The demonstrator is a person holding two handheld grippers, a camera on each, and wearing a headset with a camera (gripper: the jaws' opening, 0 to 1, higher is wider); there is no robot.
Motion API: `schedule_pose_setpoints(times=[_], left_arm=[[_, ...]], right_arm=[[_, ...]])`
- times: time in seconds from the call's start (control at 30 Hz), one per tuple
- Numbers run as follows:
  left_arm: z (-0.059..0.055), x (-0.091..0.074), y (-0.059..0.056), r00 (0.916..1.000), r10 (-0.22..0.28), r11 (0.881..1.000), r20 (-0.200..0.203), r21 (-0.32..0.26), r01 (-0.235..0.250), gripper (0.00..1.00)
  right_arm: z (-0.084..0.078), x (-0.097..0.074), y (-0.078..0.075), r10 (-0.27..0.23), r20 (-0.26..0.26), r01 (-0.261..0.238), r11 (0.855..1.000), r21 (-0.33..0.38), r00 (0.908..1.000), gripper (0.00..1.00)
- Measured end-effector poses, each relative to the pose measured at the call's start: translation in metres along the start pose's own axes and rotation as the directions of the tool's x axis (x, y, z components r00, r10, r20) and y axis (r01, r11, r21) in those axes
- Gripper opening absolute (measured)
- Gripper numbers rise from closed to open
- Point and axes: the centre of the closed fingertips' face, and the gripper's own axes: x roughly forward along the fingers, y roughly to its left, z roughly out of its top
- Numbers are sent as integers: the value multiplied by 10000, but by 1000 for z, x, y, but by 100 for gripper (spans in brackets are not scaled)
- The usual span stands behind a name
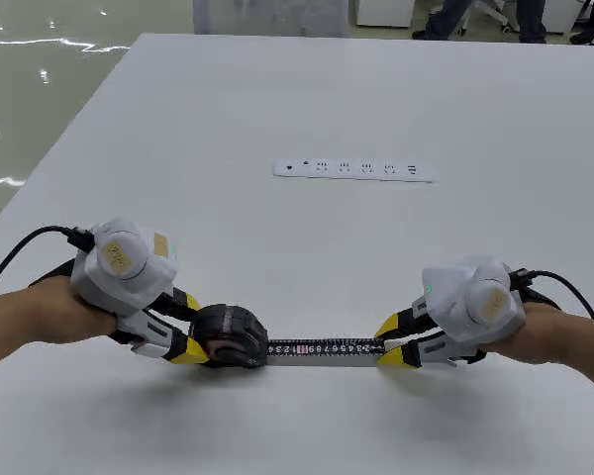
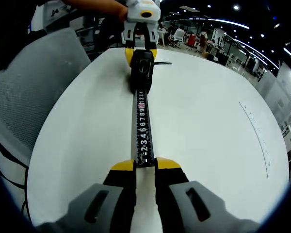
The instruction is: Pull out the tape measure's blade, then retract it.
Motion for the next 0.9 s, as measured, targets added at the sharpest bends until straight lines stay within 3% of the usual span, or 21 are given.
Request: schedule_pose_setpoints(times=[0.8,0.9], left_arm=[[1,0,-3,10000,-49,10000,-63,49,49,25],[0,0,-4,9999,-79,9999,-95,72,80,25]], right_arm=[[-14,-11,4,-82,-171,84,9999,98,9998,12],[-22,-16,5,-123,-276,127,9998,158,9995,12]])
